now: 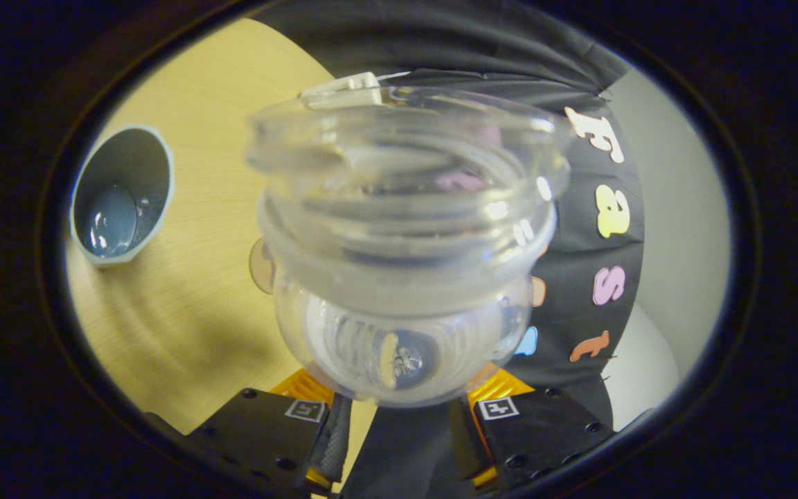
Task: Take the bottle from table, then pour the juice into the cup, finally place the bottle on the coaster
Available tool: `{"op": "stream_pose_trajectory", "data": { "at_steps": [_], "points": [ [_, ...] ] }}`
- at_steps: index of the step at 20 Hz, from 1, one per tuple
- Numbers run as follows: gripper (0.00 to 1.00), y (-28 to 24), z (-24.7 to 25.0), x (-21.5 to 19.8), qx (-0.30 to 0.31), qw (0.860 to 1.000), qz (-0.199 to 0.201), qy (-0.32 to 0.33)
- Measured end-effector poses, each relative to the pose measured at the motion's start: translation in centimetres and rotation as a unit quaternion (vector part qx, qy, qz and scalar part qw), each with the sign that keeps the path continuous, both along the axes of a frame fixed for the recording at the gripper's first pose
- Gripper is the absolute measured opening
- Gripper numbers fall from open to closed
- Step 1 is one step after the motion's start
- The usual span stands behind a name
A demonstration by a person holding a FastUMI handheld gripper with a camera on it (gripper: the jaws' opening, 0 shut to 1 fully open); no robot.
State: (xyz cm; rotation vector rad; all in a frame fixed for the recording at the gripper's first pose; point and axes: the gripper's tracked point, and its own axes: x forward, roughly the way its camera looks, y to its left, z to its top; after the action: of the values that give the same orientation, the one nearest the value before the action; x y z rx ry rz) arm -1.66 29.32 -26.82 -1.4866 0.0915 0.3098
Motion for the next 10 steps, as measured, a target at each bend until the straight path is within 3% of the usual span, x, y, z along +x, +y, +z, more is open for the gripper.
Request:
{"op": "stream_pose_trajectory", "data": {
  "at_steps": [10],
  "points": [
    [0.65, 2.1, -0.6, 0.1, -0.11, 0.993, 0.039, 0.004]
  ]
}}
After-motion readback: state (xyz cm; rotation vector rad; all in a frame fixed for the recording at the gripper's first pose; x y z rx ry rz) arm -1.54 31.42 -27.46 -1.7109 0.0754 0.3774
